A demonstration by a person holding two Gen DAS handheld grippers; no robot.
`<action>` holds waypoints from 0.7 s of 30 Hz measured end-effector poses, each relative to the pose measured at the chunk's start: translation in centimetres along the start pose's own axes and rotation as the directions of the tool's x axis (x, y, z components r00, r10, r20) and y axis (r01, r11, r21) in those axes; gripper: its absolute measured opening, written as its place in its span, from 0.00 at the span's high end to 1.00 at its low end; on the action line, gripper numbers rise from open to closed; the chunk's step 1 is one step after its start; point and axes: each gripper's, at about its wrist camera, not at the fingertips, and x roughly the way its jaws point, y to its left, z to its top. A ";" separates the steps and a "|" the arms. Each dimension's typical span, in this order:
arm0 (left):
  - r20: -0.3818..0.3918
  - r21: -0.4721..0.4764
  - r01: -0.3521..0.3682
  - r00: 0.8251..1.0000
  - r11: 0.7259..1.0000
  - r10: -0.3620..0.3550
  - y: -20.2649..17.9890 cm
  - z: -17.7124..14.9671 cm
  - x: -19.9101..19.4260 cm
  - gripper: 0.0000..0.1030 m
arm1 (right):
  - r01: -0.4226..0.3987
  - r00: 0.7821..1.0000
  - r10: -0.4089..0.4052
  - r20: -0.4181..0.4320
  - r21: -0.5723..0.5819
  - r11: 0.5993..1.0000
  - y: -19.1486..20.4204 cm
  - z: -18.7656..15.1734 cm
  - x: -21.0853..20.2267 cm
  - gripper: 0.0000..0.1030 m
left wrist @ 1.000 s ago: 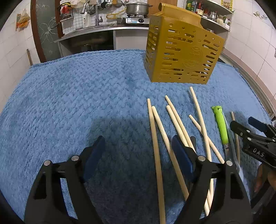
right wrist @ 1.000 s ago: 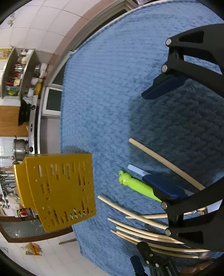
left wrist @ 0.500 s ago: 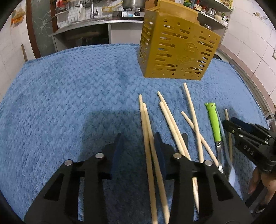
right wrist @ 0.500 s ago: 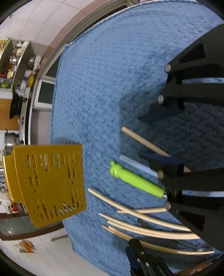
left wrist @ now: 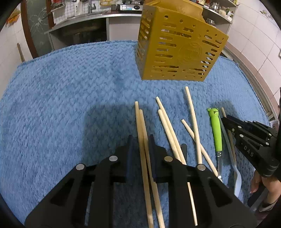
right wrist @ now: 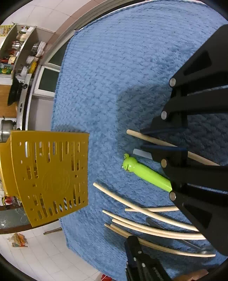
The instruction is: Organize utensils
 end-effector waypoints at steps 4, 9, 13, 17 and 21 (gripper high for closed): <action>0.060 0.031 -0.010 0.998 0.999 0.008 -0.1 -1.0 -0.4 0.84 | -0.027 0.999 0.026 0.031 0.038 0.999 -0.5 -0.8 -0.4 0.88; 0.096 0.009 0.024 0.995 1.000 -0.025 0.6 -1.7 -0.9 0.84 | -0.021 0.998 0.019 0.052 0.036 0.999 -0.4 -1.4 -0.4 0.88; 0.105 0.001 0.048 0.993 0.999 -0.048 0.8 -1.7 -0.9 0.85 | -0.006 0.998 0.004 0.062 0.030 1.000 -0.1 -1.8 -0.6 0.88; 0.110 -0.010 0.059 0.992 0.998 -0.058 1.4 -1.5 -0.7 0.85 | -0.004 0.998 0.001 0.059 0.043 0.999 -0.6 -1.7 -0.7 0.88; 0.112 0.002 0.040 0.993 0.999 -0.040 1.5 -1.4 -0.5 0.85 | 0.012 0.998 -0.013 0.056 0.031 0.999 -0.4 -1.8 -0.8 0.88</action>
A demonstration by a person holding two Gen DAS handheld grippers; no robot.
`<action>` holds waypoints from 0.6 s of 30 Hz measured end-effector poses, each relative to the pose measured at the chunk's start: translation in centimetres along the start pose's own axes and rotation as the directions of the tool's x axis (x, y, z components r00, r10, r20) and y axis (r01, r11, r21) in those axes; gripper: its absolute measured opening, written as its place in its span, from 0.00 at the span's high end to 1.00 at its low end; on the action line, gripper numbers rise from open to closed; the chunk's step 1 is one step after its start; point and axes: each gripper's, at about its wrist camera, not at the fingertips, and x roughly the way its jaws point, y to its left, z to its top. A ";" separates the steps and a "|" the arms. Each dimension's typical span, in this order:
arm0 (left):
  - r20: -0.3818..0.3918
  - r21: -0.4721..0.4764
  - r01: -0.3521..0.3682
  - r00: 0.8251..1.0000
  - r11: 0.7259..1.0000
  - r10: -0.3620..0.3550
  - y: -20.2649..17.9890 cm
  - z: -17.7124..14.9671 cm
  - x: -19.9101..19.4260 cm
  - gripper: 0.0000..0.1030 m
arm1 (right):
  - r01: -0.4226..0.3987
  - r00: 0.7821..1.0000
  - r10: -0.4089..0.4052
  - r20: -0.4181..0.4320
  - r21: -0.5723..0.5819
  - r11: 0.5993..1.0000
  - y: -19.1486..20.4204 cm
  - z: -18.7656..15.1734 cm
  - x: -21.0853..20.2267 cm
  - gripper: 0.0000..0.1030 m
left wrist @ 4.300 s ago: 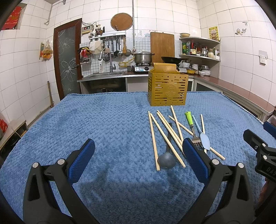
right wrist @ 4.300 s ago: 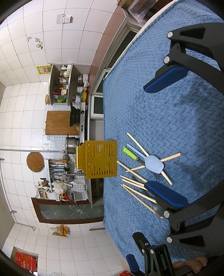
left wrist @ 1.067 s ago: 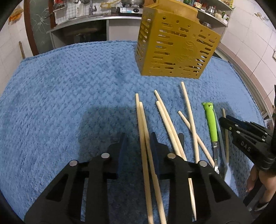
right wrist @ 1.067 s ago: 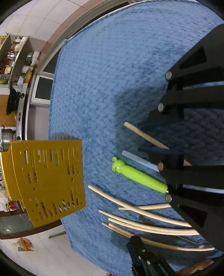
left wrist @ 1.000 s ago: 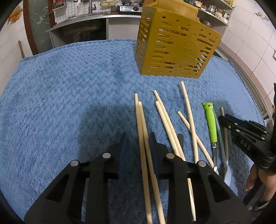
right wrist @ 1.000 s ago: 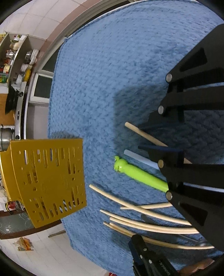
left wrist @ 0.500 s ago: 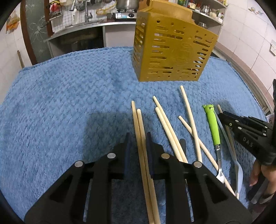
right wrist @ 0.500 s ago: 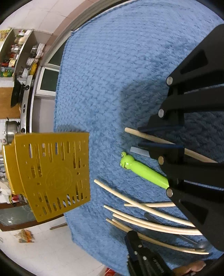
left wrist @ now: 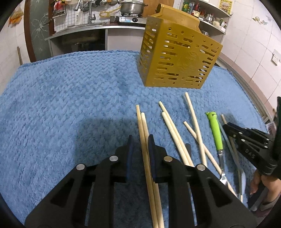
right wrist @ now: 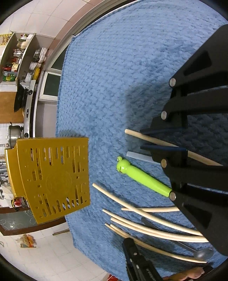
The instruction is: Organize utensils
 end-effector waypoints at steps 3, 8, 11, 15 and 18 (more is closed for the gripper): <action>-0.011 -0.018 0.015 1.000 1.000 -0.015 0.5 0.2 0.1 0.86 | 0.003 1.000 -0.003 0.002 -0.009 1.000 0.0 -0.1 0.0 0.88; -0.014 0.033 -0.007 1.000 0.999 0.008 -0.6 0.2 0.4 0.87 | 0.009 1.000 -0.009 0.002 -0.011 1.000 0.0 -0.1 0.0 0.88; -0.057 0.065 0.009 0.998 0.998 -0.005 -1.6 0.4 1.1 0.87 | 0.014 1.000 -0.014 0.000 -0.005 1.000 0.1 -0.1 0.1 0.88; -0.057 0.101 -0.040 0.997 0.994 0.046 -2.6 0.6 1.4 0.87 | 0.018 1.000 -0.018 -0.013 0.011 1.000 0.1 -0.2 0.0 0.87; -0.066 0.080 -0.023 0.997 0.997 0.028 -2.2 1.1 1.7 0.87 | 0.018 0.999 -0.017 -0.027 0.033 0.999 0.1 -0.2 -0.2 0.88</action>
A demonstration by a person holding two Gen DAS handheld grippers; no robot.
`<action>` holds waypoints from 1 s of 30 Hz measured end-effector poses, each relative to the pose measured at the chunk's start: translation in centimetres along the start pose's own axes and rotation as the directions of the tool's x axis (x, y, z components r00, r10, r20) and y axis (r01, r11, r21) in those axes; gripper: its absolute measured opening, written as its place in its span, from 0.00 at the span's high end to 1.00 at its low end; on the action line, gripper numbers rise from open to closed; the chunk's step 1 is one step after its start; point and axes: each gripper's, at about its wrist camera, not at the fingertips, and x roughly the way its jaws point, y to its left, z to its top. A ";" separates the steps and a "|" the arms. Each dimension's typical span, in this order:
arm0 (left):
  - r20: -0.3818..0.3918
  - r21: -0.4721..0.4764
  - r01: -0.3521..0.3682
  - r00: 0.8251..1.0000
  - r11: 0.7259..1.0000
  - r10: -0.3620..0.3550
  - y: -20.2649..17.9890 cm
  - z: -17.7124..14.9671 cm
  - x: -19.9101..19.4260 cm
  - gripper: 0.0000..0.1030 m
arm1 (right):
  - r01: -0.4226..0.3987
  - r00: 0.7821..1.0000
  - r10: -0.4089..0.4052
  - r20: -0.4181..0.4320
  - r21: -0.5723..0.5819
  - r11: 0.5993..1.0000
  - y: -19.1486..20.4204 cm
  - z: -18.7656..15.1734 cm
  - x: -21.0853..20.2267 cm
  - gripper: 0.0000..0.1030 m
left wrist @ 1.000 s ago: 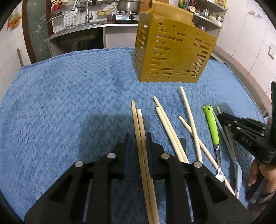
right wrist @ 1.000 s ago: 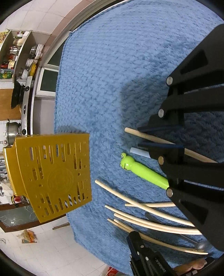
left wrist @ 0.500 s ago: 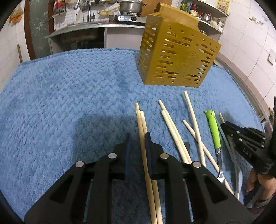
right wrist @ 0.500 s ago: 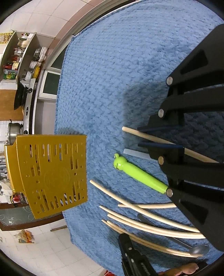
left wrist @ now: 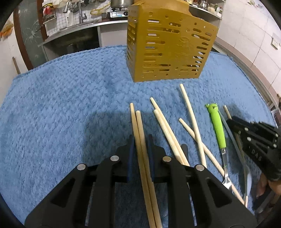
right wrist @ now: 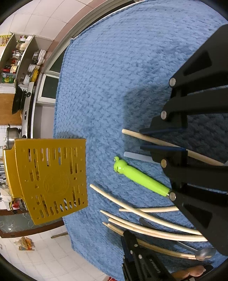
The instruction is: Organize utensils
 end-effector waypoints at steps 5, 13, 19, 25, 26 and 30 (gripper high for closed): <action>-0.014 -0.031 0.021 1.000 0.999 -0.021 0.4 1.0 0.6 0.88 | -0.003 1.000 0.003 -0.013 0.029 1.000 -0.2 0.0 -0.2 0.88; -0.022 -0.079 0.084 0.996 0.993 -0.086 1.6 1.3 0.7 0.89 | 0.007 1.000 -0.007 -0.002 0.014 1.000 0.3 0.2 0.1 0.92; -0.023 -0.120 0.111 0.993 0.987 -0.115 2.6 0.9 0.0 0.89 | -0.026 1.000 0.027 0.003 -0.001 1.000 -0.1 0.3 -0.2 0.92; -0.019 -0.156 0.106 0.994 0.982 -0.110 4.1 0.5 -0.6 0.89 | -0.039 0.999 0.039 0.000 -0.011 0.999 -0.3 0.2 -0.3 0.92; -0.022 -0.159 0.102 0.994 0.982 -0.107 4.4 0.5 -0.5 0.89 | -0.039 0.999 0.039 -0.001 -0.013 0.999 -0.3 0.2 -0.2 0.92; -0.024 -0.165 0.113 0.993 0.980 -0.118 4.6 0.5 -0.4 0.89 | -0.045 0.999 0.045 -0.002 -0.010 0.999 -0.4 0.2 -0.2 0.92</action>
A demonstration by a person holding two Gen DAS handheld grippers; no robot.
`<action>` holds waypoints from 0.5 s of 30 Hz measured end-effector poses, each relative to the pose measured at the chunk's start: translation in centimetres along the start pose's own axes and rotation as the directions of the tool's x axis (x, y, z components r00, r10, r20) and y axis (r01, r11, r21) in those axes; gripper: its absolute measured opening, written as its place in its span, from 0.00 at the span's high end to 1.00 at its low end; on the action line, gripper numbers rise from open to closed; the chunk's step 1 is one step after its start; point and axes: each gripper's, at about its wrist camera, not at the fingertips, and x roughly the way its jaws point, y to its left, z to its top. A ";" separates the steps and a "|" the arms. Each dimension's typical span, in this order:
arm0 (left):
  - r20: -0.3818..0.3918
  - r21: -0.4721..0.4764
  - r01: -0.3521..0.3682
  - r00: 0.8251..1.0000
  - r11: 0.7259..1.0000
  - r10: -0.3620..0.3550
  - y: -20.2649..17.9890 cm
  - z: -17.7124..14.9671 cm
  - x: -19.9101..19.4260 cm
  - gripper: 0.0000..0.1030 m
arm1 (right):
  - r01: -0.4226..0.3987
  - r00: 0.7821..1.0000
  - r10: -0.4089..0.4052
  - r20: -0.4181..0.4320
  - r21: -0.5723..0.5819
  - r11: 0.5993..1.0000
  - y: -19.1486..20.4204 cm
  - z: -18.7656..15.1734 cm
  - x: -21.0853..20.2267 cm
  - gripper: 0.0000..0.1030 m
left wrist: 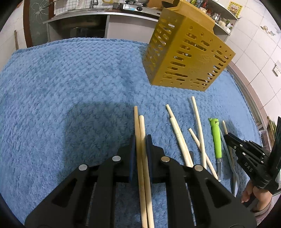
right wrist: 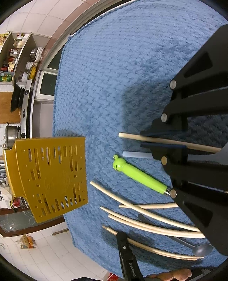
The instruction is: Organize utensils
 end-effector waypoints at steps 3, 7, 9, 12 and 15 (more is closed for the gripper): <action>0.009 0.004 -0.015 1.000 1.000 0.015 0.0 0.0 -0.4 0.88 | -0.005 1.000 0.005 -0.001 0.001 1.000 -0.1 -0.1 0.1 0.92; 0.027 0.011 -0.039 0.999 0.999 0.039 0.2 0.2 -1.2 0.88 | -0.009 1.000 0.009 -0.001 -0.001 1.000 -0.3 0.0 0.2 0.92; 0.029 0.017 -0.051 0.998 0.999 0.050 0.3 0.2 -1.4 0.86 | -0.011 1.000 0.011 -0.001 -0.001 1.000 -0.4 -0.1 0.1 0.92; 0.016 0.014 -0.065 0.998 0.998 0.065 0.5 0.4 -1.0 0.86 | -0.011 1.000 0.011 -0.001 0.001 1.000 -0.3 -0.1 0.1 0.92; 0.008 0.017 -0.063 0.998 0.998 0.062 0.4 0.4 -0.9 0.86 | -0.012 1.000 0.012 -0.001 0.001 1.000 -0.4 -0.1 0.2 0.92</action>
